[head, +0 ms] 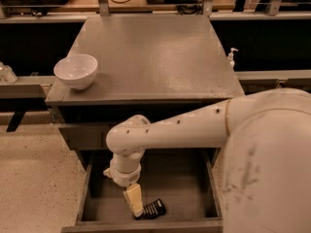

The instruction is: Pick rxbar chocolate from middle drawer and place on counter

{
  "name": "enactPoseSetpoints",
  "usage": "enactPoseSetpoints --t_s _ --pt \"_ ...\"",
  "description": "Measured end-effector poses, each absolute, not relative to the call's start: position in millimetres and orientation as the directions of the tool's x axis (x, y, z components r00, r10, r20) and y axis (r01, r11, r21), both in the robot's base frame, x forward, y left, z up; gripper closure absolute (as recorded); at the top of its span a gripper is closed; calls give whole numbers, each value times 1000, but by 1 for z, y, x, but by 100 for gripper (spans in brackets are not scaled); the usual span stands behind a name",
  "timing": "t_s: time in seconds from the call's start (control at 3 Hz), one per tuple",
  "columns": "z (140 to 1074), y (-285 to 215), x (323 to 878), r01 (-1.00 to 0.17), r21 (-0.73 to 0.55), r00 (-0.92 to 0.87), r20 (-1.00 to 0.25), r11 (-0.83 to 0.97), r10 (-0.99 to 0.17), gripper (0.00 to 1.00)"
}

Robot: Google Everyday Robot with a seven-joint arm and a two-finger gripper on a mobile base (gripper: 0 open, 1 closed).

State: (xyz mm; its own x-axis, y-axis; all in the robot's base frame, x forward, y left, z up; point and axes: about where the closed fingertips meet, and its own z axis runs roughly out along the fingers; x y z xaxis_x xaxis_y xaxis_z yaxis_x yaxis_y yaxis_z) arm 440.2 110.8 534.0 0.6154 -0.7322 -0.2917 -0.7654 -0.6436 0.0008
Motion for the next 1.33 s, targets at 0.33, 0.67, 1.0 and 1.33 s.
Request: enactPoseSetpoints --t_s 0.33,0.67,1.0,1.33 --pt "511 85 444 -657 111 739 -101 -746 -666 0" --pt "508 84 448 -625 121 770 -63 -771 -634 0" --pt "508 84 447 -628 122 768 -66 -769 -638 0" --pt "493 79 451 -652 69 754 -40 -755 -655 0"
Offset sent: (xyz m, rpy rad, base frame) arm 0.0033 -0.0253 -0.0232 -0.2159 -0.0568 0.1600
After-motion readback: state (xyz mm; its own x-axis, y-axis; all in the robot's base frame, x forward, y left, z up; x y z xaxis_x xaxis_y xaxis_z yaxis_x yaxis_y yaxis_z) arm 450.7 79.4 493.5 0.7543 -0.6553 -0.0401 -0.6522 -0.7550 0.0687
